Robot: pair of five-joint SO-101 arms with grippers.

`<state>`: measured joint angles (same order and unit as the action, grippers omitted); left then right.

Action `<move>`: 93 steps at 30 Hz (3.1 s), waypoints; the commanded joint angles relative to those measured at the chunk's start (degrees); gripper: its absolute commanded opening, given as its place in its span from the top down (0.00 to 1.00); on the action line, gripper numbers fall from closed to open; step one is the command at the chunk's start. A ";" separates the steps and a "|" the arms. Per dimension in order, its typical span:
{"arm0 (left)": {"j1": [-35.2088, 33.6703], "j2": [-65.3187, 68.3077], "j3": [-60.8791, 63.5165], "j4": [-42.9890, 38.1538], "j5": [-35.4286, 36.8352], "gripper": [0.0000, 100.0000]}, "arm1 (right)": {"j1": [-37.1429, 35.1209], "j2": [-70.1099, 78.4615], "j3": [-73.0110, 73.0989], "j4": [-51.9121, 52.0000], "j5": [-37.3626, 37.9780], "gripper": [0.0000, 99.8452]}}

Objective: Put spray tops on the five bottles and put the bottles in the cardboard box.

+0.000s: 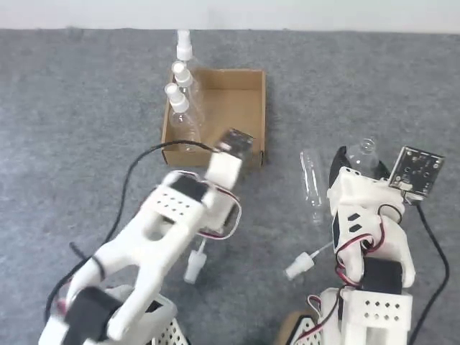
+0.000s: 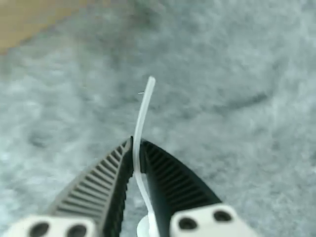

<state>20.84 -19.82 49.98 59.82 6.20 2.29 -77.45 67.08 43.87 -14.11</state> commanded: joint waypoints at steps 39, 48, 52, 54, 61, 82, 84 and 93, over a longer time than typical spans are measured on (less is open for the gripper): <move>-59.78 -13.36 1.27 -4.57 -6.24 0.99 | 0.22 -1.36 2.02 -3.21 -0.26 0.91; -62.33 -13.36 1.36 -4.13 -10.81 0.82 | 0.22 -1.36 2.11 -3.21 -0.26 0.91; -62.33 -13.36 1.27 -4.13 -15.03 0.76 | 0.22 -1.36 2.20 -3.21 -0.26 0.91; -62.33 -13.36 1.10 -4.13 -20.84 0.76 | 0.22 -1.36 2.20 -3.21 -0.26 0.91; -61.89 -13.36 -0.57 3.43 -38.59 0.76 | 0.22 -1.36 2.20 -3.21 -0.26 0.91; -48.44 -12.92 -12.88 29.63 -73.32 0.76 | 0.22 -1.36 2.20 -3.21 -0.26 0.91; -48.44 -12.92 -11.91 29.63 -77.98 0.76 | 0.22 -1.36 2.20 -3.21 -0.26 0.91; -47.38 -12.92 -4.62 29.19 -92.57 0.76 | 0.22 -1.36 2.20 -3.21 -0.18 0.91</move>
<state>-27.60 -30.46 45.05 88.92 -84.00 2.29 -77.45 70.15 42.20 -14.11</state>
